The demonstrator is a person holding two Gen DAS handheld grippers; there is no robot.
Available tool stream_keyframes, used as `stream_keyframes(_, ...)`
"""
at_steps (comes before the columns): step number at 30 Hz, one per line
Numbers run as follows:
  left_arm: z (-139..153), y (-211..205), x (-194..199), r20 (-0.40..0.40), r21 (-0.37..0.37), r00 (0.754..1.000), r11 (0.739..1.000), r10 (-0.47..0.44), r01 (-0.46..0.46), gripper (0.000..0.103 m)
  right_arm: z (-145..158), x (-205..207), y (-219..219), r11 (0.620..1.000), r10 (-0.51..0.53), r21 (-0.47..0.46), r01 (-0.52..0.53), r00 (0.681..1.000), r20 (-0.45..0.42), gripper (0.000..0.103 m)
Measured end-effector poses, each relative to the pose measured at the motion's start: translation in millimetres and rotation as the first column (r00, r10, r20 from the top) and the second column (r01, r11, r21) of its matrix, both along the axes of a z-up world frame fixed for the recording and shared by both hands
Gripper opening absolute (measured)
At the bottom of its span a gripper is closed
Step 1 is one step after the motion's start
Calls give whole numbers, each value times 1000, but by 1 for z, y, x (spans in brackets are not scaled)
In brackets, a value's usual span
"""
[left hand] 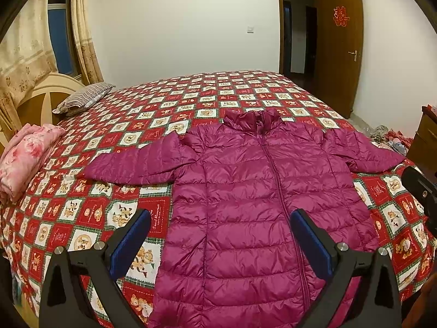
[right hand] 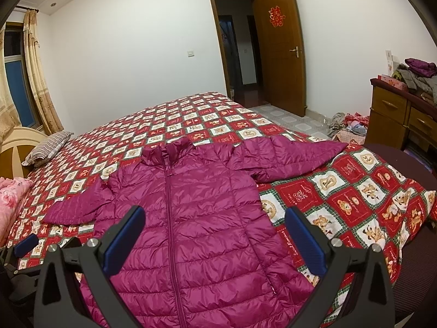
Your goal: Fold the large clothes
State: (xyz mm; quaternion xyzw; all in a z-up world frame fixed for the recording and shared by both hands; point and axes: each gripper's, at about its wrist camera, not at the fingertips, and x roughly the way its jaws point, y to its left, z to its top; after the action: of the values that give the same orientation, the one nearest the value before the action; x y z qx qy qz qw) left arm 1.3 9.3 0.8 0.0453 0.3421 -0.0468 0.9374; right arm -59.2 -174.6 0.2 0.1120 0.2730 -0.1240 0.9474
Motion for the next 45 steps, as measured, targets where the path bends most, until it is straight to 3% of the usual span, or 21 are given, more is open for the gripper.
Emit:
stream_keyframes(40, 11, 0, -10, 66, -35, 998, 999, -5, 7, 102, 6, 1, 3, 1000, 4, -9, -4, 1000, -5, 103)
stream_keyframes(45, 6, 0, -3, 45, -29, 999, 1000, -4, 5, 102, 2, 5, 3, 1000, 7, -8, -8, 1000, -18, 103)
